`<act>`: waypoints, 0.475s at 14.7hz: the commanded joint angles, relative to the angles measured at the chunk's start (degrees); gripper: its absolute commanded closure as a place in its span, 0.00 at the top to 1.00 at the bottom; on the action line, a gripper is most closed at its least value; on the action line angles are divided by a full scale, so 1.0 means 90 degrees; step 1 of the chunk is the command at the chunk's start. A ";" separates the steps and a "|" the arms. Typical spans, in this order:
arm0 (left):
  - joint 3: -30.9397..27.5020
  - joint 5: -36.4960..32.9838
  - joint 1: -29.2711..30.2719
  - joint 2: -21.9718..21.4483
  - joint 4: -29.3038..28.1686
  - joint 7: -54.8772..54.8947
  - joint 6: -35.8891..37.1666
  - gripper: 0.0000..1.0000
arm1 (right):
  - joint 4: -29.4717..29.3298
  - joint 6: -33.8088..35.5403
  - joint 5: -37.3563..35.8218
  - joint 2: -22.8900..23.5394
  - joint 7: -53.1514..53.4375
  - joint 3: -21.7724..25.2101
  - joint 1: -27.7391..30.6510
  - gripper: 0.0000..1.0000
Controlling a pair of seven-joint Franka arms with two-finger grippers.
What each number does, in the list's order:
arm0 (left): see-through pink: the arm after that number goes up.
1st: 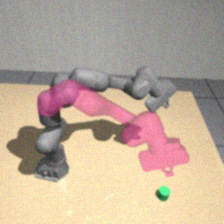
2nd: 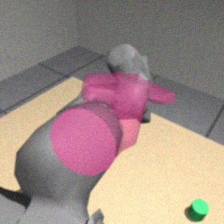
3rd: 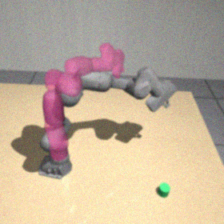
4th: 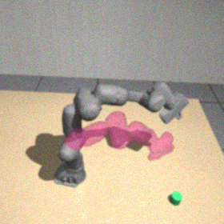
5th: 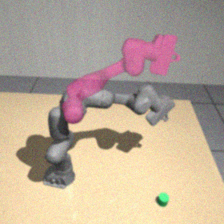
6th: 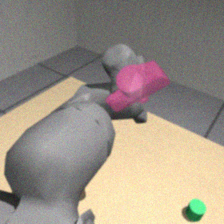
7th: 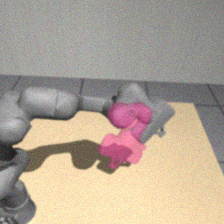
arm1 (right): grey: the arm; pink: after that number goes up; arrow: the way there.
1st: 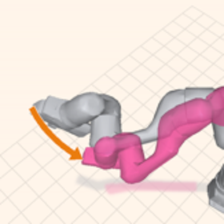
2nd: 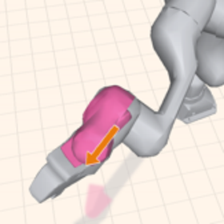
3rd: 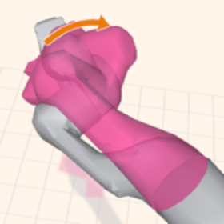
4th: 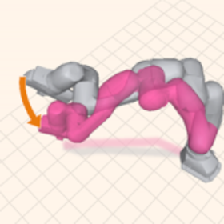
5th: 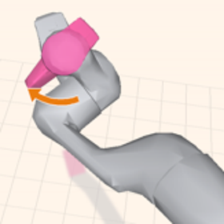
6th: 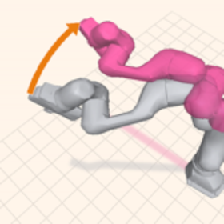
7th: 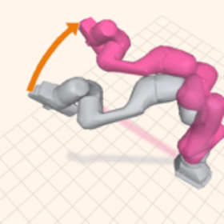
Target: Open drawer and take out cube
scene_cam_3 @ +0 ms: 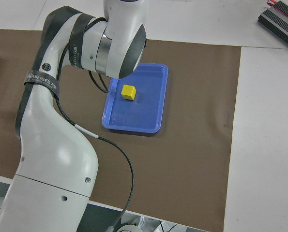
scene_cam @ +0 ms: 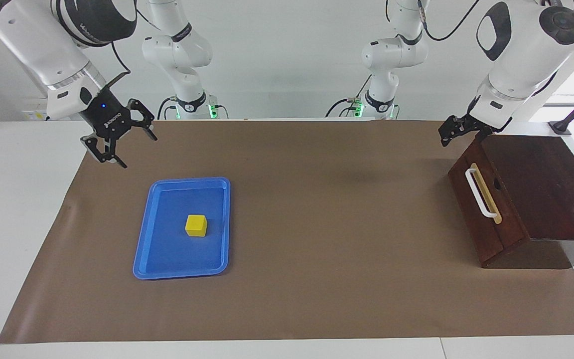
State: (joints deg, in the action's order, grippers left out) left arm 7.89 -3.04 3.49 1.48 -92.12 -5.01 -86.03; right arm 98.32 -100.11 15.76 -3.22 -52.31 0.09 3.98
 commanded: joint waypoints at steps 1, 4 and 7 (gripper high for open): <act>-0.0017 0.0065 0.0032 -0.0077 0.0031 0.0107 0.0057 1.00 | -0.0414 0.0807 -0.0587 -0.0092 0.1636 0.0068 -0.0002 1.00; -0.0036 0.0104 0.0041 -0.0096 0.0050 0.0098 0.0008 1.00 | -0.1039 0.1784 -0.1281 -0.0053 0.3424 0.0088 -0.0168 1.00; -0.0036 0.0299 0.0042 -0.0126 0.0050 0.0098 -0.0089 1.00 | -0.1236 0.2343 -0.1739 -0.0092 0.4336 0.0117 -0.0178 1.00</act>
State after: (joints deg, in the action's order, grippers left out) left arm 7.73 -1.72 3.50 1.14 -91.71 -5.01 -86.21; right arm 89.25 -81.93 3.47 -4.55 -18.35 0.54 3.02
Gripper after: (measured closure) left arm 0.000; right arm 0.000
